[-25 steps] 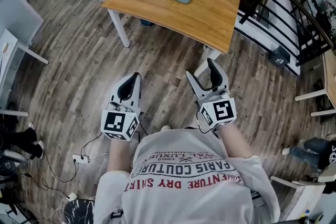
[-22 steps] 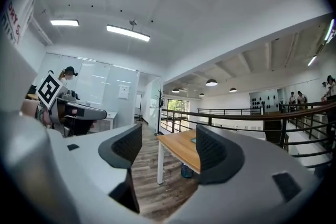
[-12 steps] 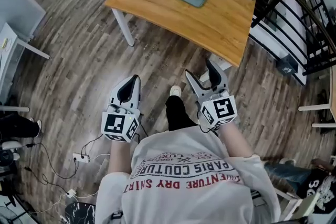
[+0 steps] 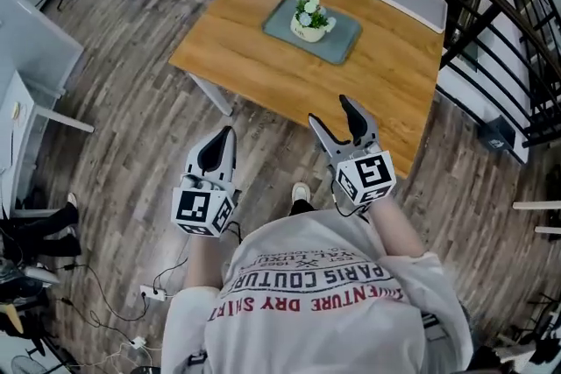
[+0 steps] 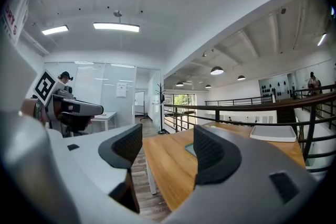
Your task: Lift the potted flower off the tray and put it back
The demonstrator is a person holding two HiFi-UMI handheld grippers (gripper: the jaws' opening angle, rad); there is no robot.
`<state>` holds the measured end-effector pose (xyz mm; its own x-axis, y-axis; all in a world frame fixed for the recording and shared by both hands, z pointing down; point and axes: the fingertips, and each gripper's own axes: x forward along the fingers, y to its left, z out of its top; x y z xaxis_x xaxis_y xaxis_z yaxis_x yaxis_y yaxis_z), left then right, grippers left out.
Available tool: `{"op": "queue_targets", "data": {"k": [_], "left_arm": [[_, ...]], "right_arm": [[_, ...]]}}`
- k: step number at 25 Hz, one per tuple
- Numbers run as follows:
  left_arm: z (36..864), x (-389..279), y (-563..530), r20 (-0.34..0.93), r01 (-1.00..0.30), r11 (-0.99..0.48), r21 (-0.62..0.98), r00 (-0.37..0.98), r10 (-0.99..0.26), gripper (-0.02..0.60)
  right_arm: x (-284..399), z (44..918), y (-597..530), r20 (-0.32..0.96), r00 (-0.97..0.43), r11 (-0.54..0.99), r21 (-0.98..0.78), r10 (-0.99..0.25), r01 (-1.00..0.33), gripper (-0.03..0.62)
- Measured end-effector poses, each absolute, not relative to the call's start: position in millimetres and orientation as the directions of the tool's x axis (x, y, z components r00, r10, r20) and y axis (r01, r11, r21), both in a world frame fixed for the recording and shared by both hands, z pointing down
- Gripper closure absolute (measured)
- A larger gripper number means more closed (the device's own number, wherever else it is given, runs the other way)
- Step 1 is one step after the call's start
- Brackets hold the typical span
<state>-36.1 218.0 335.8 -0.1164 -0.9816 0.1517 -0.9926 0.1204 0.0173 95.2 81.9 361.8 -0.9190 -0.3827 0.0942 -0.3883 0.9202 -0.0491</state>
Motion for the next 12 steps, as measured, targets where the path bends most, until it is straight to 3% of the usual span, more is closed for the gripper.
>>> {"op": "queue_targets", "data": {"k": [12], "left_arm": [[335.8, -80.5, 86.0, 0.145, -1.000, 0.014, 0.024, -0.011, -0.989, 0.569]], "right_arm": [[49.8, 387.3, -30.2, 0.216, -0.883, 0.897, -0.065, -0.416, -0.438, 0.288]]}}
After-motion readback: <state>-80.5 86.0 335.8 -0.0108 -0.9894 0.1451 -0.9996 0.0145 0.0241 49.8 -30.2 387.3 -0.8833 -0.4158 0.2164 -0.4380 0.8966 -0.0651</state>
